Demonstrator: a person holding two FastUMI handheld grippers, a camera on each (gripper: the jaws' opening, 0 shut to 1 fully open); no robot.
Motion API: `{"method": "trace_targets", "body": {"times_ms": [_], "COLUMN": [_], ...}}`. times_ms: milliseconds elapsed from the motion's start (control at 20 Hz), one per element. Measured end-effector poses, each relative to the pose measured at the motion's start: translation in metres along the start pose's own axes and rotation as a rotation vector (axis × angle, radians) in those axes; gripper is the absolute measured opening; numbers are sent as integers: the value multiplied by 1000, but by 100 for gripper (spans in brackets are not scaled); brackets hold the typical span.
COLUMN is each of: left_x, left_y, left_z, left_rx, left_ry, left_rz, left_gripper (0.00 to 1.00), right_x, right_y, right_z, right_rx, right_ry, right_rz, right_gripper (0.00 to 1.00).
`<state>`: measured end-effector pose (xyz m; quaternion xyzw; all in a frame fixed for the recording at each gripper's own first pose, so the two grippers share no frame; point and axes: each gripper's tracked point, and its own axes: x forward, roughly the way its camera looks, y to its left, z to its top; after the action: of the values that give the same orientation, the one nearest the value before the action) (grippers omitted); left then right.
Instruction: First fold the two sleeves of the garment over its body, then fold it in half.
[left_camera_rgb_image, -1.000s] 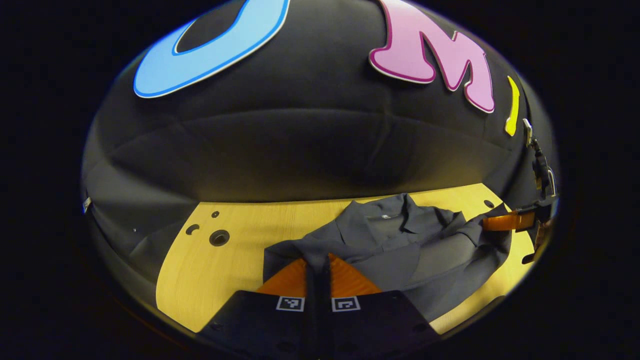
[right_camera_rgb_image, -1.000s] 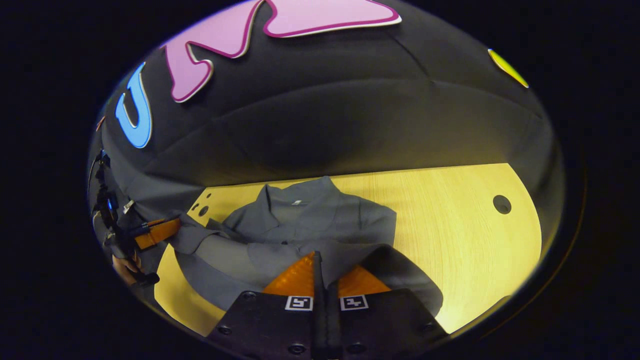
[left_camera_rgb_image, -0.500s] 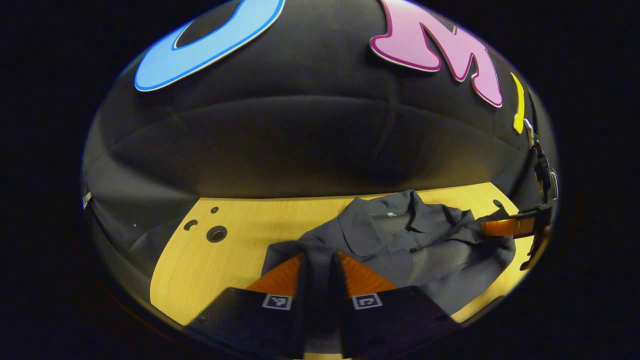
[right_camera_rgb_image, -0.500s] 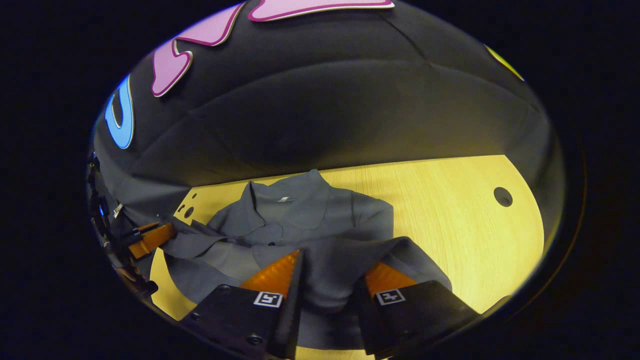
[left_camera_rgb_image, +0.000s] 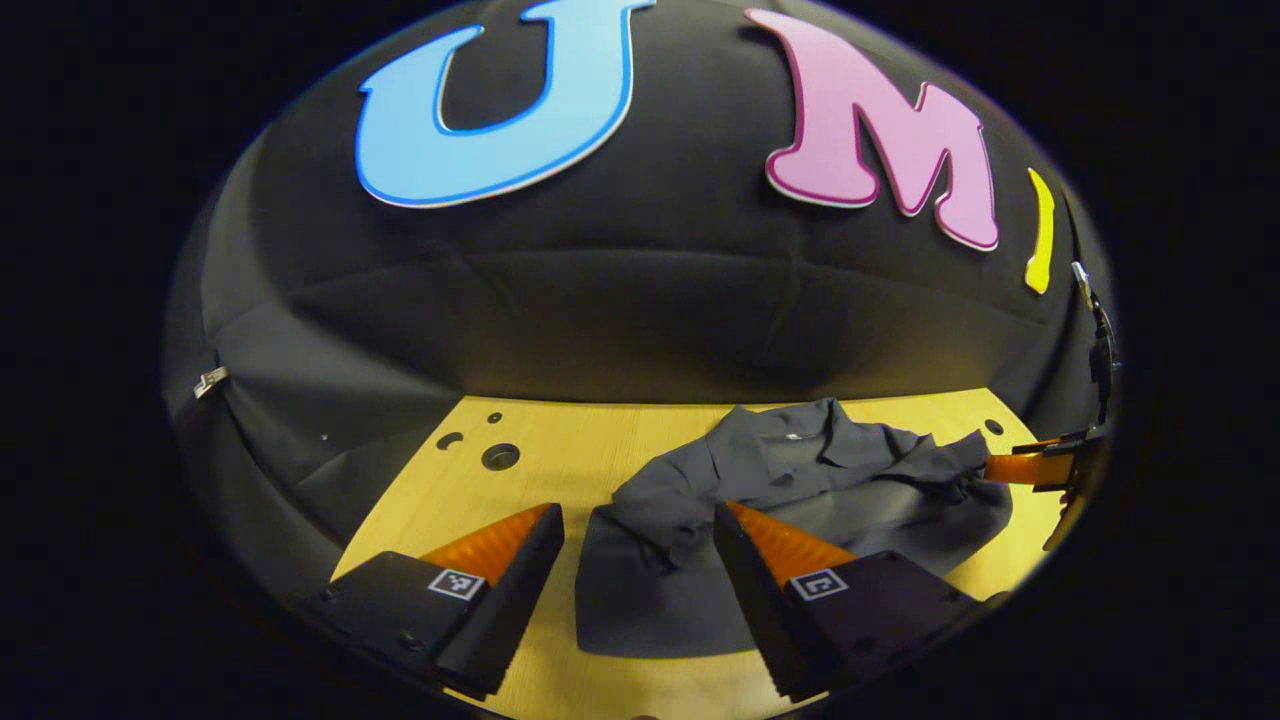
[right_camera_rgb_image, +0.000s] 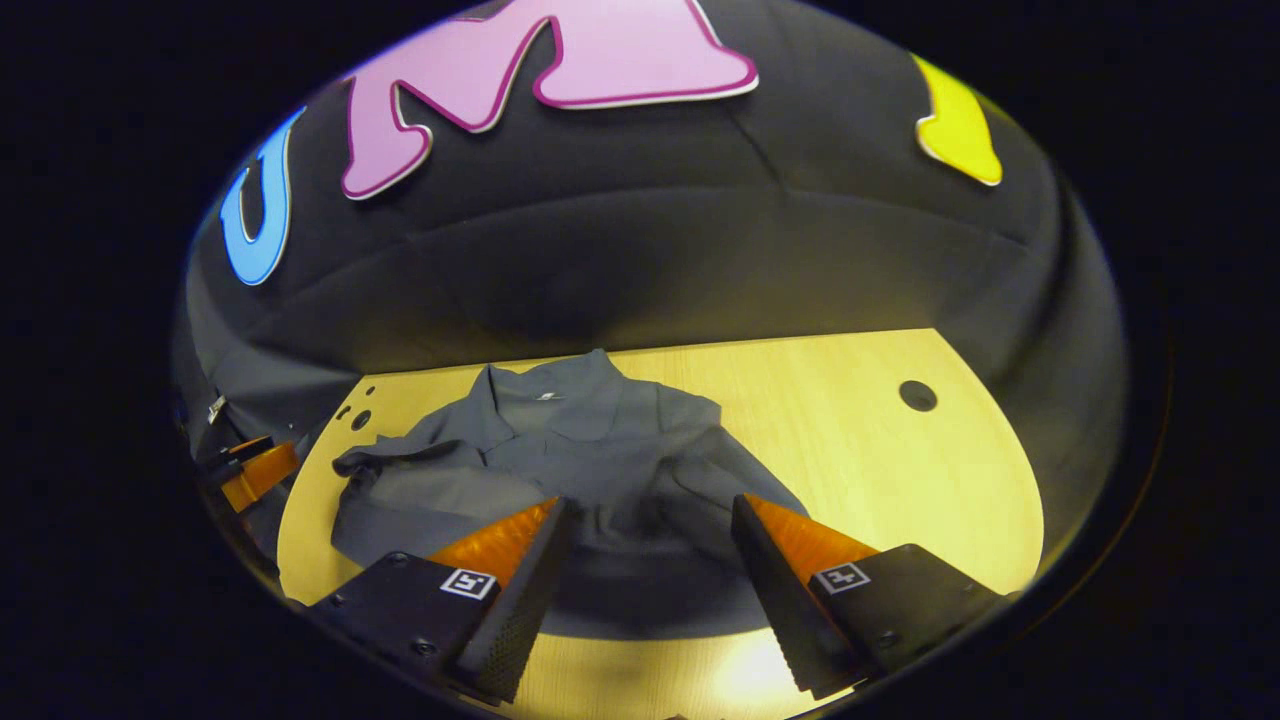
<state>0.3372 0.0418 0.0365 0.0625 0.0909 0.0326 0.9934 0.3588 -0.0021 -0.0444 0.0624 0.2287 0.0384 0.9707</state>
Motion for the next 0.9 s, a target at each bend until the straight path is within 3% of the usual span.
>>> {"method": "trace_targets", "body": {"times_ms": [150, 400, 550, 700, 900], "left_x": [-46, -126, -169, -204, -244], "left_y": [7, 7, 4, 20, 15], "left_z": [0, -11, -19, -27, -52], "left_rx": [62, 32, -1, 15, 5], "left_ry": [-67, -115, -153, -217, -227], "left_rz": [28, 35, 35, 81, 54], "left_gripper": [96, 98, 98, 98, 98], "right_x": [-45, -114, -151, -182, -213], "right_y": [-3, 1, 12, 15, 26], "right_z": [-13, -57, -88, -108, -130], "right_rx": [-13, -7, -24, -6, 5], "right_ry": [-42, -64, -30, -35, -43], "right_rz": [-17, -42, -17, -5, 23], "right_gripper": [99, 99, 98, 99, 99]}}
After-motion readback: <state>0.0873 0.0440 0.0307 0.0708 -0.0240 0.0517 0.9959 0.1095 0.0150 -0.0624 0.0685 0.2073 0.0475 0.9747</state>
